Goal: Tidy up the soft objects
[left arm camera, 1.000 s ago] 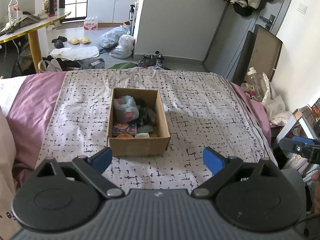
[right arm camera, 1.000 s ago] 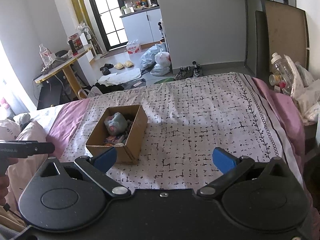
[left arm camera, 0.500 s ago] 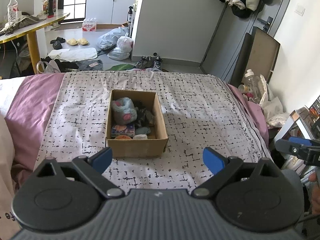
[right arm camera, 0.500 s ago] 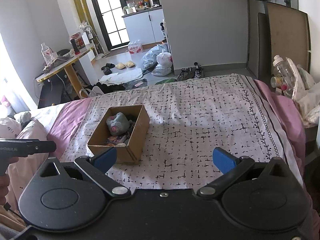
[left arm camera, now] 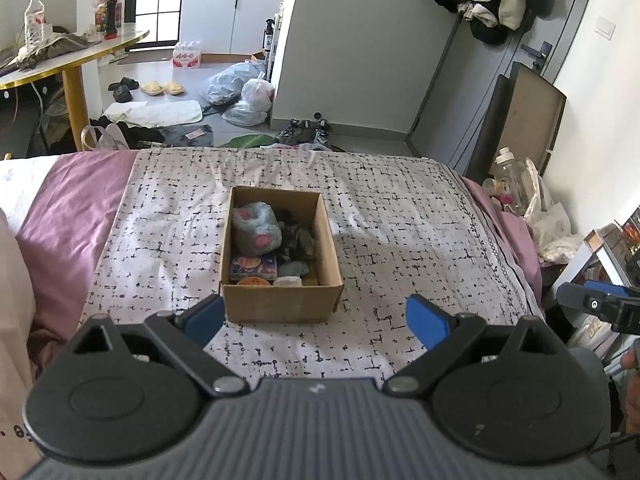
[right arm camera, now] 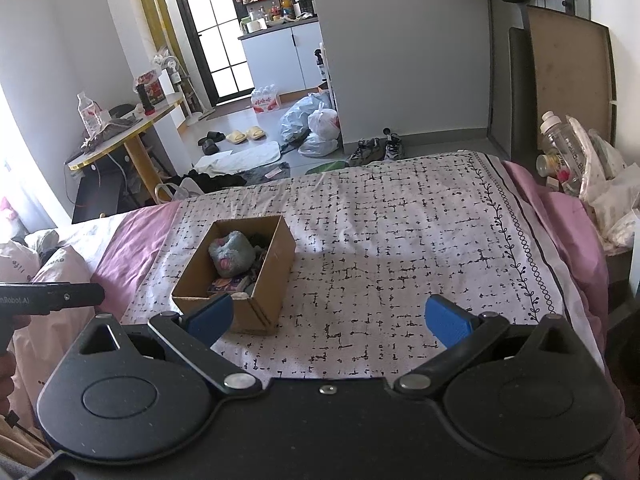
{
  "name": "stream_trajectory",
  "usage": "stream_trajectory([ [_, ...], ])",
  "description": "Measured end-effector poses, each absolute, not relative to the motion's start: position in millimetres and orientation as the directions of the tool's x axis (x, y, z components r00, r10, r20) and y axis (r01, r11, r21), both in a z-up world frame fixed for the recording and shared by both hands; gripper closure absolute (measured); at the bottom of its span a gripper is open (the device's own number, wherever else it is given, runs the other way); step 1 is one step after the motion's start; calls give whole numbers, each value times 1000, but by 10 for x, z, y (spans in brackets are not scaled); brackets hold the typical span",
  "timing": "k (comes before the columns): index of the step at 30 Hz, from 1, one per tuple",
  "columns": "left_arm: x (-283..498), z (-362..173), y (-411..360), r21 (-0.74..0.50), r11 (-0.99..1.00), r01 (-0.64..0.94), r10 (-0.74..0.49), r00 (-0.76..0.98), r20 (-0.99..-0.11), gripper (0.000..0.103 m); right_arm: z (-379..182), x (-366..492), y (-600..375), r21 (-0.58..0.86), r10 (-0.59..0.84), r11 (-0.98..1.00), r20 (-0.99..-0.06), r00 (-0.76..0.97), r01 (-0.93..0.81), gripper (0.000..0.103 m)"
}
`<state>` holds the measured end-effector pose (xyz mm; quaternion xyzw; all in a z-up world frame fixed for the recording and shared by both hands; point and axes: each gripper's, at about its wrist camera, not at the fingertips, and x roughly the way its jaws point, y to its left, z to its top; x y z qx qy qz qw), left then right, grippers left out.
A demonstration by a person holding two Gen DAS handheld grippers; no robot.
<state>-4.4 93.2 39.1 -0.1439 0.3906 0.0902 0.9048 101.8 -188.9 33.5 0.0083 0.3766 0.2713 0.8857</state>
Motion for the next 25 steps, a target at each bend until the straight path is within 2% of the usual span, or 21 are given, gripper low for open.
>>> stream_trajectory([
  [25, -4, 349, 916, -192, 944, -269, 43, 677, -735, 7, 190, 1053, -1873, 237, 489, 853, -677, 551, -466, 0],
])
